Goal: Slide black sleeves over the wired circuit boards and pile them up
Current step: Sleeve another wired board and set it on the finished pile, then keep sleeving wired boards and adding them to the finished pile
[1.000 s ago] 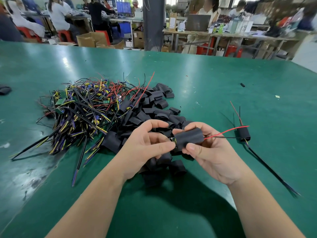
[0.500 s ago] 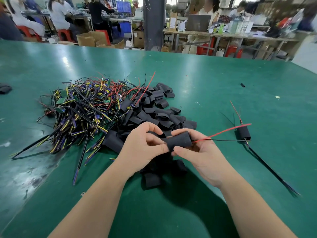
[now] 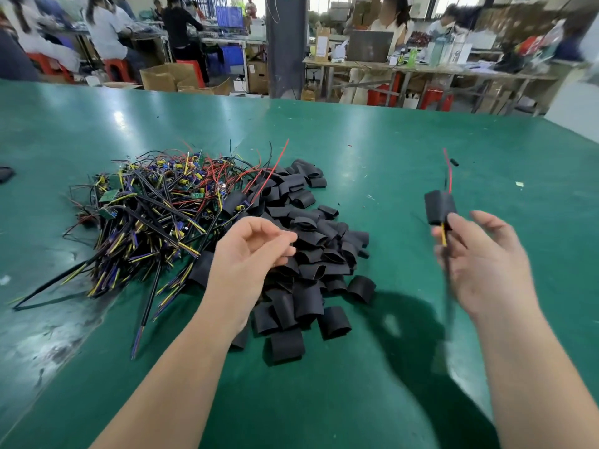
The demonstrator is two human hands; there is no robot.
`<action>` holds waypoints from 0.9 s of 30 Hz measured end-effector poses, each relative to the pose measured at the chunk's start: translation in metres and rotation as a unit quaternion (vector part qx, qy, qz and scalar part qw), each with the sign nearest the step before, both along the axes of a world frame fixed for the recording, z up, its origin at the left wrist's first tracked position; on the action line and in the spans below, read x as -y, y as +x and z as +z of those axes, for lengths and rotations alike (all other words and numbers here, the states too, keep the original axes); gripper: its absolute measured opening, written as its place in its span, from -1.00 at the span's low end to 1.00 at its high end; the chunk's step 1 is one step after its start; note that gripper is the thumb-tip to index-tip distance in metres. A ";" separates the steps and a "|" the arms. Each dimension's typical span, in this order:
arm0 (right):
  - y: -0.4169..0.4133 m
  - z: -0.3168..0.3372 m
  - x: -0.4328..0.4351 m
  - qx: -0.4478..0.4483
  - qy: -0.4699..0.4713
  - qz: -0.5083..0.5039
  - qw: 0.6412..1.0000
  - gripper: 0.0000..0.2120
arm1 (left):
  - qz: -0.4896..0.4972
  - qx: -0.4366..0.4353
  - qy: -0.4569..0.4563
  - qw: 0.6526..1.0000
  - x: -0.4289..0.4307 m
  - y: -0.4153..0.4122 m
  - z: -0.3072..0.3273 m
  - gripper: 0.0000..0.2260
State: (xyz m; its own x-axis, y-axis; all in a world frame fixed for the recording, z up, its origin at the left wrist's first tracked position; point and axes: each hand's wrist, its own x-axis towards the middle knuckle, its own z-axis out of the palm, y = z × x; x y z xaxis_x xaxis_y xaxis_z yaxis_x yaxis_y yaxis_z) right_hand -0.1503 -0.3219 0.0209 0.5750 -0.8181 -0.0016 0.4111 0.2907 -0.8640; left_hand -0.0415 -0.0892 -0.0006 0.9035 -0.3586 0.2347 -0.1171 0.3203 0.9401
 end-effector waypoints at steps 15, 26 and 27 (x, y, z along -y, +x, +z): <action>0.002 -0.025 0.000 -0.418 -0.458 -0.079 0.780 -0.73 | 0.484 0.227 0.439 0.722 -0.062 0.056 0.046 -0.80; 0.006 -0.028 -0.016 -0.389 -0.495 -0.032 0.776 -0.79 | 0.338 0.037 0.505 0.793 -0.071 0.111 0.041 -0.54; 0.006 -0.028 -0.017 -0.387 -0.494 -0.030 0.778 -0.79 | 0.333 0.008 0.447 0.830 -0.069 0.111 0.043 -0.48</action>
